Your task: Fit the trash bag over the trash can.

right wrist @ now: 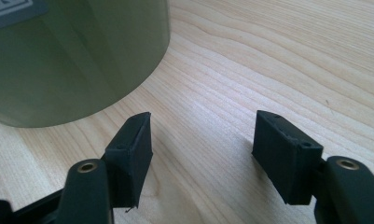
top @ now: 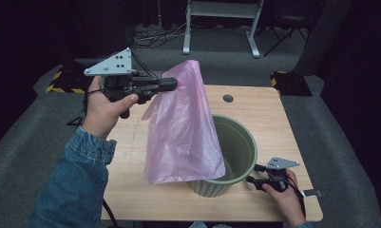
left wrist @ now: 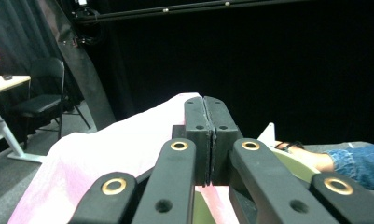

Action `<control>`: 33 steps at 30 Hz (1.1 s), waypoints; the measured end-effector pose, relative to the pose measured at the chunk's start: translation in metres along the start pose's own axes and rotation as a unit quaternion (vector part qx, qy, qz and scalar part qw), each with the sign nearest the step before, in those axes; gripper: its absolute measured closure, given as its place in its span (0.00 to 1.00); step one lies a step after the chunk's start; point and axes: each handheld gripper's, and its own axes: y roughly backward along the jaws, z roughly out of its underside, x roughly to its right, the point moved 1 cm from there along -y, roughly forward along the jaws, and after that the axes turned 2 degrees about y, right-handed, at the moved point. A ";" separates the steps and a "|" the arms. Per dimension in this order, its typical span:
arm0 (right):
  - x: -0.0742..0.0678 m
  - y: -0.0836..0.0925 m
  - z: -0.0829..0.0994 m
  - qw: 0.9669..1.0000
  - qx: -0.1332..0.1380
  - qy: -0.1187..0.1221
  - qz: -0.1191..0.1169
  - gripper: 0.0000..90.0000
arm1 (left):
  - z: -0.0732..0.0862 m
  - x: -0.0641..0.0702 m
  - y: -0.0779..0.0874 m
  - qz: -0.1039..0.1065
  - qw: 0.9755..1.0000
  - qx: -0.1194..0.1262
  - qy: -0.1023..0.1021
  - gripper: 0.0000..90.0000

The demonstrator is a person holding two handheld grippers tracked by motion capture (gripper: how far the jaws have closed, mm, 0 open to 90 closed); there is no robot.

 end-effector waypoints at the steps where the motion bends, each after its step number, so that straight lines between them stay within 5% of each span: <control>1: 0.000 0.000 0.000 1.000 0.000 0.001 0.001 0.42 | 0.000 -0.001 -0.004 0.002 1.000 -0.001 -0.001 0.99; 20: 0.001 0.000 0.000 1.000 0.001 -0.004 -0.004 0.42 | 0.014 -0.005 -0.083 0.017 0.999 -0.034 -0.035 0.96; 26: 0.000 0.000 0.000 1.000 -0.001 0.001 0.001 0.42 | 0.029 -0.002 -0.105 0.029 0.998 -0.054 -0.026 0.97; 33: 0.000 0.000 0.000 1.000 0.000 0.000 -0.001 0.42 | 0.050 0.008 -0.112 0.043 0.996 -0.075 -0.018 0.98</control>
